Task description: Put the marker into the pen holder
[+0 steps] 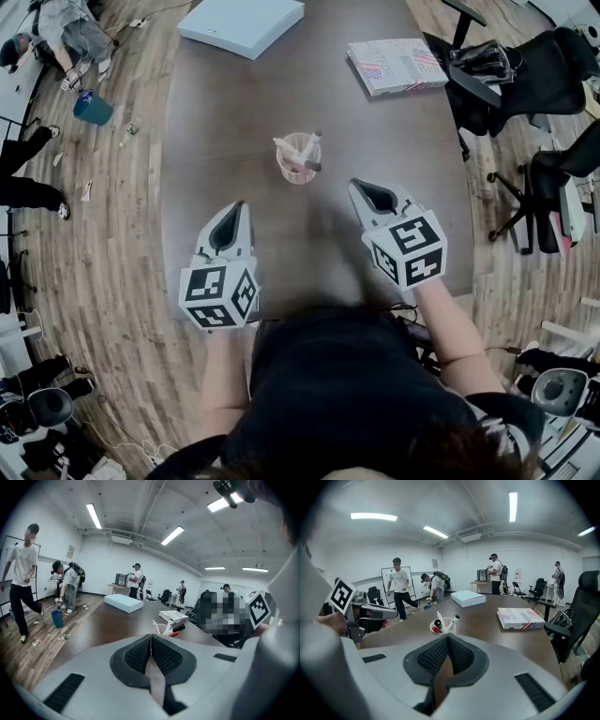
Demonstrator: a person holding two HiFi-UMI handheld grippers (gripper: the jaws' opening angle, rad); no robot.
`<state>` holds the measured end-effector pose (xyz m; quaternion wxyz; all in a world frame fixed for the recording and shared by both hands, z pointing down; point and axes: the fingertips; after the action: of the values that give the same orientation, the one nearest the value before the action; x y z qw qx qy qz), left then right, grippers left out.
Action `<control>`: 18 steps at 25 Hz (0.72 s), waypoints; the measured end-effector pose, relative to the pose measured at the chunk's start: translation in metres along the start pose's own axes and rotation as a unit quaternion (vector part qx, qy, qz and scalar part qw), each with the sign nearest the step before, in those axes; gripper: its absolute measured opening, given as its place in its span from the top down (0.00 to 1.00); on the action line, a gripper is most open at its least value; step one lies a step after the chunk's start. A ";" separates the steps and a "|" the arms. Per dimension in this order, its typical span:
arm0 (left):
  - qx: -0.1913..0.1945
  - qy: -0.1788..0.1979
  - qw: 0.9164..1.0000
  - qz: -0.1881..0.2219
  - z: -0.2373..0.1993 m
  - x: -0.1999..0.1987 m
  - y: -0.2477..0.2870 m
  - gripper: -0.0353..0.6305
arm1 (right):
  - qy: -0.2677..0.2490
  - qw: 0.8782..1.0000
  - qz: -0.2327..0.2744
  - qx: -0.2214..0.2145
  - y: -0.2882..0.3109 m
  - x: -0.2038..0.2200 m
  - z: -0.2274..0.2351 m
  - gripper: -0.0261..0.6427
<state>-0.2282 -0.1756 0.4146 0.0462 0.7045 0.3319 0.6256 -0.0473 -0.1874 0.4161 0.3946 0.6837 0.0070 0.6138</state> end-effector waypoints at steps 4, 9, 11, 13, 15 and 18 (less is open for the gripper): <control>-0.005 -0.002 1.000 -0.001 0.001 0.001 -0.003 0.91 | 0.008 1.000 -0.001 0.007 -0.005 0.004 0.003 0.93; -0.010 -0.006 1.000 -0.001 0.002 0.004 -0.004 0.91 | 0.023 1.000 -0.006 0.009 -0.006 0.012 0.007 0.93; -0.012 -0.006 1.000 -0.002 0.004 0.004 -0.003 0.91 | 0.031 0.999 -0.008 0.008 -0.006 0.014 0.009 0.93; -0.013 -0.007 1.000 -0.003 0.004 0.005 -0.003 0.91 | 0.036 0.999 -0.009 0.008 -0.006 0.016 0.010 0.93; -0.013 -0.008 1.000 -0.005 0.004 0.006 -0.003 0.91 | 0.040 0.999 -0.012 0.009 -0.006 0.018 0.010 0.94; -0.012 -0.007 1.000 -0.007 0.005 0.006 -0.005 0.91 | 0.046 0.999 -0.014 0.009 -0.008 0.020 0.011 0.93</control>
<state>-0.2253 -0.1668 0.4167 0.0615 0.7061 0.3287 0.6242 -0.0295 -0.1778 0.4288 0.3961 0.6584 0.0406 0.6388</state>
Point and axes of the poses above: the fingertips, and each gripper's own axes: y forward along the fingers, z to its right, x out of its underside, and after that the axes turned 3 degrees about -z, right-handed
